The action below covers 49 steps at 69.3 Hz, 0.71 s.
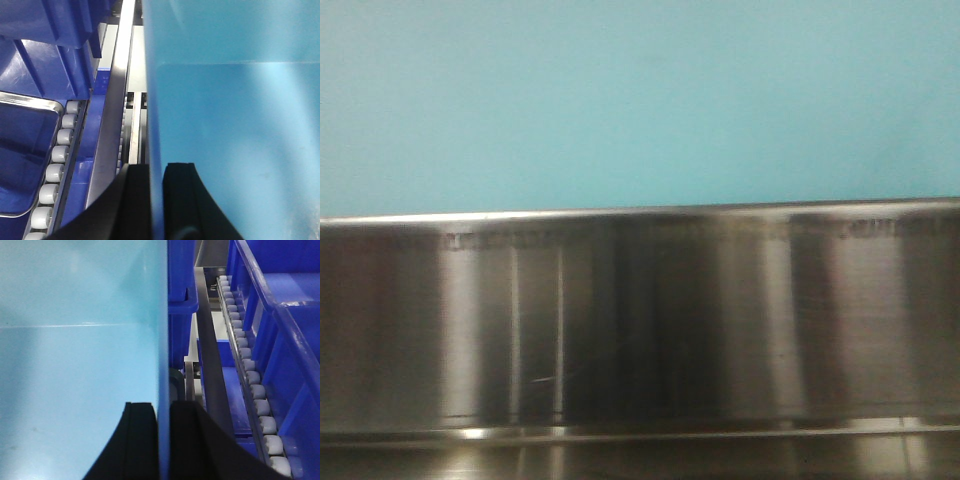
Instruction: Move two blue bins to right shelf middle
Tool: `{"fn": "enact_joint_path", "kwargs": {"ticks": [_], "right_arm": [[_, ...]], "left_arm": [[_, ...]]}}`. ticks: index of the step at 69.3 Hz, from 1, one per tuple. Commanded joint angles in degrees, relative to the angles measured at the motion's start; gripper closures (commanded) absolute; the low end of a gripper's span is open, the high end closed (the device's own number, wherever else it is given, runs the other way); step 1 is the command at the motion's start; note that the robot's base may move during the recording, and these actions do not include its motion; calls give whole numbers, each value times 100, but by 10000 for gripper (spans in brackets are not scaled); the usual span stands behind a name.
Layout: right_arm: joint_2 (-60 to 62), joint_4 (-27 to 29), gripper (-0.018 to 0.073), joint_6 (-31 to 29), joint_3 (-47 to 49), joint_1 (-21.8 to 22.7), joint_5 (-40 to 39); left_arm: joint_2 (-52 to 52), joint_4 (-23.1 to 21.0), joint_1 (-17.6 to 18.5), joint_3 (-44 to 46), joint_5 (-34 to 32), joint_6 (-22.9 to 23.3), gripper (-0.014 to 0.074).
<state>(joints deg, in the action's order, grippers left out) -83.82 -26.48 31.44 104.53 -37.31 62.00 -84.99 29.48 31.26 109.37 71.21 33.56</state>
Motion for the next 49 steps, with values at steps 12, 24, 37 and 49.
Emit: {"fn": "enact_joint_path", "kwargs": {"ticks": [12,24,37,49], "right_arm": [[39,-147,721,-8,80,-5,-251],[39,-147,721,-8,80,-5,-251],[41,-147,721,-8,80,-5,-272],[41,23,721,-8,80,-5,144]], "left_arm": [[76,81,56,65,-179,-5,707],[76,80,56,65,-192,-5,707],[76,80,56,65,-204,-5,707],[76,-5,56,65,-125,-5,707]]}}
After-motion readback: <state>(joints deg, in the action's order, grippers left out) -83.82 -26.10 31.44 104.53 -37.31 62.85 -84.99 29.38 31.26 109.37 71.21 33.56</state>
